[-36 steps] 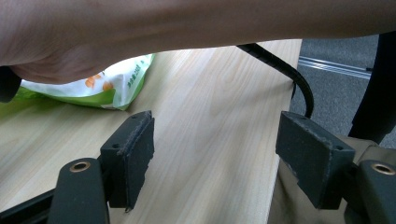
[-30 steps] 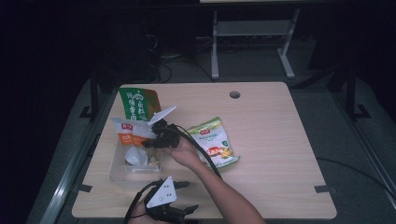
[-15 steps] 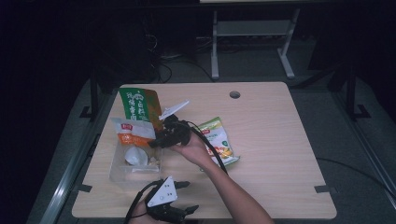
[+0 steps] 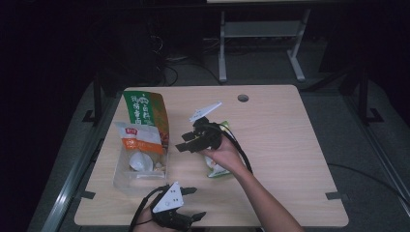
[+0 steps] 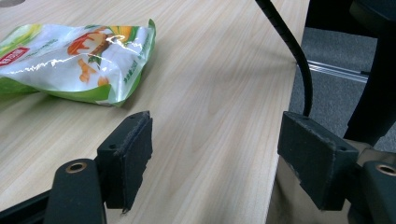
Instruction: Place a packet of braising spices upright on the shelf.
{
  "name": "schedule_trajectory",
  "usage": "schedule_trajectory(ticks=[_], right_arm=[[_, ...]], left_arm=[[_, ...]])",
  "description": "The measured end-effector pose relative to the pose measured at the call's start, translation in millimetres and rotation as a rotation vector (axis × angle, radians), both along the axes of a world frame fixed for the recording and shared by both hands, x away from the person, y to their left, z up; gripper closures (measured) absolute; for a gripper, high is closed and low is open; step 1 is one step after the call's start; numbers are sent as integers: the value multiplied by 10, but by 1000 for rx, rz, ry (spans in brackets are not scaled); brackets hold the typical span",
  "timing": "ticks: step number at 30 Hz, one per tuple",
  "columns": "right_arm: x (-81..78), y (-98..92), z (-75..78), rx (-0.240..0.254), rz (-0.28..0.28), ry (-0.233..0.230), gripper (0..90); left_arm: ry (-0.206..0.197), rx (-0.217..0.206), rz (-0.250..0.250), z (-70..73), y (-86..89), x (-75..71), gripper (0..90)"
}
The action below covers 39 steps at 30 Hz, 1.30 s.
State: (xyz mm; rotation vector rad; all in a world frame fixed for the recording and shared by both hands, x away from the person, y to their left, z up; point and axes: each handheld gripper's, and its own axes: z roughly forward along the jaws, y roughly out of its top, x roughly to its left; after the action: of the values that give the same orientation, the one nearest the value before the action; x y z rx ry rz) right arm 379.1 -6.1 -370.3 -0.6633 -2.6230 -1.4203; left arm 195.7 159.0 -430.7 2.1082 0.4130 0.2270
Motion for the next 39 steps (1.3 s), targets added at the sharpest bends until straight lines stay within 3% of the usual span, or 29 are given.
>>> schedule_trajectory(ticks=[20,31,39], right_arm=[[279,-854,-270,-103,-214,58,440],[438,-1080,-487,-217,-313,80,424],[568,-1153,-661,-245,-377,100,432]], left_arm=[[-7,-4,4,8,10,31,260],[-11,-9,13,23,32,52,260],[-8,-7,12,25,36,60,260]])
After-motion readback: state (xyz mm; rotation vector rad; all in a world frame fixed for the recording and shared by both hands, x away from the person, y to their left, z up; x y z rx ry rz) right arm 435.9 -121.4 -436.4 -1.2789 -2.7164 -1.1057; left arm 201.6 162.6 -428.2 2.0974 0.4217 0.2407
